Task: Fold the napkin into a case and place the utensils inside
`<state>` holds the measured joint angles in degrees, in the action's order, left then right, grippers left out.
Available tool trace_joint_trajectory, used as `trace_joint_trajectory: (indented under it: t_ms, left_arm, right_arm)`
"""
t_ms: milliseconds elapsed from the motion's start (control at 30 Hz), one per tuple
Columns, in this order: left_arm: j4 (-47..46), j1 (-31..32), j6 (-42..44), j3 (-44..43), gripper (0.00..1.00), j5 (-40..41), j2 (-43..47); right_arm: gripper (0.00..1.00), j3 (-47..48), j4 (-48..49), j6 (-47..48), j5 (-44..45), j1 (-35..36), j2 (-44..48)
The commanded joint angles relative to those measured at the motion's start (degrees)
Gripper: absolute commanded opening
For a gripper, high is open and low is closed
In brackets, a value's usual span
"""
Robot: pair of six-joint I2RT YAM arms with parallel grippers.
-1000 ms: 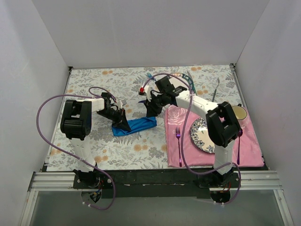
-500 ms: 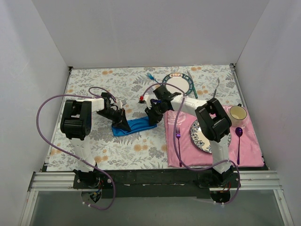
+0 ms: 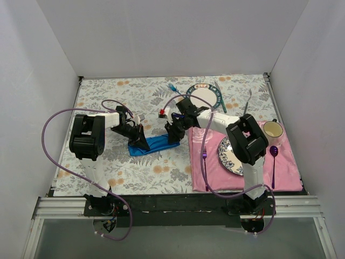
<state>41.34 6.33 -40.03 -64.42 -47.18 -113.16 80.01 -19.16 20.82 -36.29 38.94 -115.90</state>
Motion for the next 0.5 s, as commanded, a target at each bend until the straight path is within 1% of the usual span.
trace_joint_trajectory:
  t_ms: [0, 100, 267, 333, 367, 433, 467]
  left_arm:
    - [-3.55, -0.18, 0.83, 1.67, 0.0, 7.19, -0.21]
    - [-3.55, 0.0, 0.57, 1.67, 0.0, 7.01, 0.05]
    - [-3.2, 0.0, 0.48, 1.14, 0.01, 5.79, 1.36]
    - [-3.72, 0.0, 0.31, 0.88, 0.07, 4.2, 2.5]
    - [-4.07, 0.0, 0.3, 0.79, 0.13, 3.76, 2.95]
    - [-3.99, -0.17, 1.09, 0.18, 0.21, 1.93, 4.53]
    - [-4.16, -0.18, 1.36, -0.26, 0.28, 1.65, 5.23]
  right_arm:
    - [0.28, 2.78, 3.51, -0.78, -2.73, 2.37, 2.78]
    - [0.28, 3.05, 4.57, -1.31, -1.42, 3.69, 0.94]
    - [0.27, 2.79, 6.94, -0.08, 3.68, 3.95, -2.14]
    - [0.26, 2.26, 6.94, 1.84, 4.91, 4.04, -3.45]
    - [0.26, 2.08, 6.77, 2.47, 5.26, 4.04, -3.81]
    - [0.25, 1.38, 6.68, 3.78, 5.97, 3.95, -4.42]
    - [0.25, 1.21, 6.5, 4.23, 6.15, 4.04, -4.43]
